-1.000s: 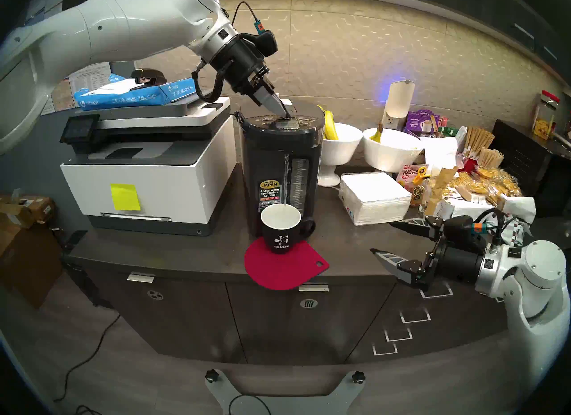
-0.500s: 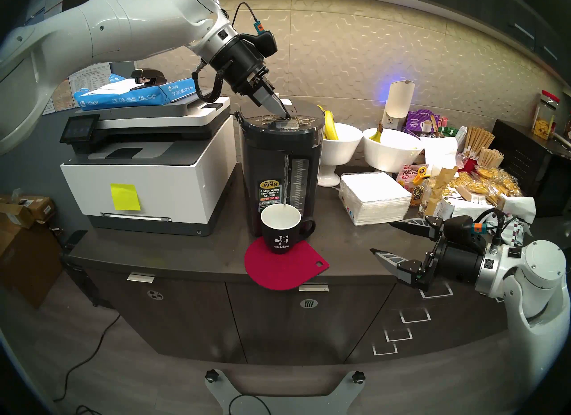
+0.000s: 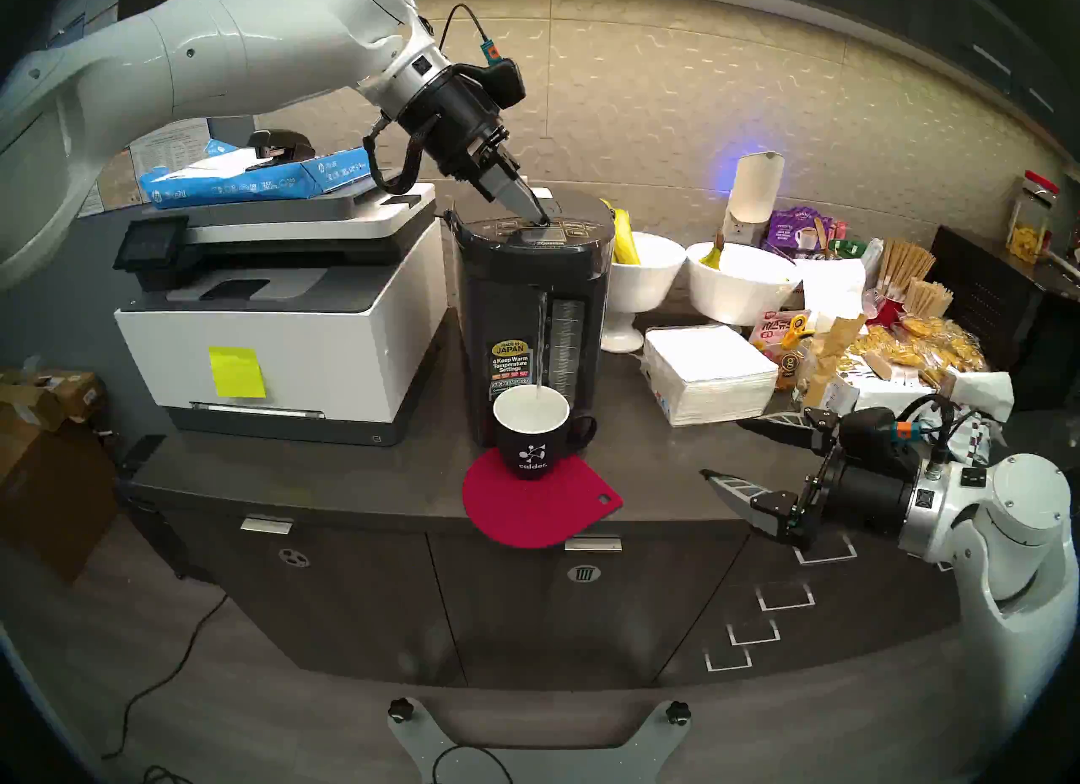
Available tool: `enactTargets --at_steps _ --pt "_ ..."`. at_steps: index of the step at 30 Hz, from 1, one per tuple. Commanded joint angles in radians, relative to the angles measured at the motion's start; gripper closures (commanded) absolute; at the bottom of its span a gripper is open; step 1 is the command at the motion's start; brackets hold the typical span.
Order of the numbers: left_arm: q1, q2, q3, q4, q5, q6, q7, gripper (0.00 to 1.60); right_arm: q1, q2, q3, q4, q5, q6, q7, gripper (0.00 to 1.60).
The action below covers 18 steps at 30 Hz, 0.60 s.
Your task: Press the water dispenser button and fill the cup
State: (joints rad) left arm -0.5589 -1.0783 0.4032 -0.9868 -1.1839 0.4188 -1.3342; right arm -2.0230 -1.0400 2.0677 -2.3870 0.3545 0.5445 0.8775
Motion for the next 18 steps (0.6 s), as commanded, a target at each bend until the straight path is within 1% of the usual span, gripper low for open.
enactTargets --at_steps 1,18 --pt "0.025 0.0 0.021 -0.048 0.005 0.011 0.0 1.6 0.002 0.001 0.0 -0.012 0.0 0.0 0.0 0.0" --pt "0.023 0.026 0.022 -0.08 0.001 0.015 0.02 1.6 0.002 0.001 0.0 -0.012 0.0 0.0 0.0 0.0"
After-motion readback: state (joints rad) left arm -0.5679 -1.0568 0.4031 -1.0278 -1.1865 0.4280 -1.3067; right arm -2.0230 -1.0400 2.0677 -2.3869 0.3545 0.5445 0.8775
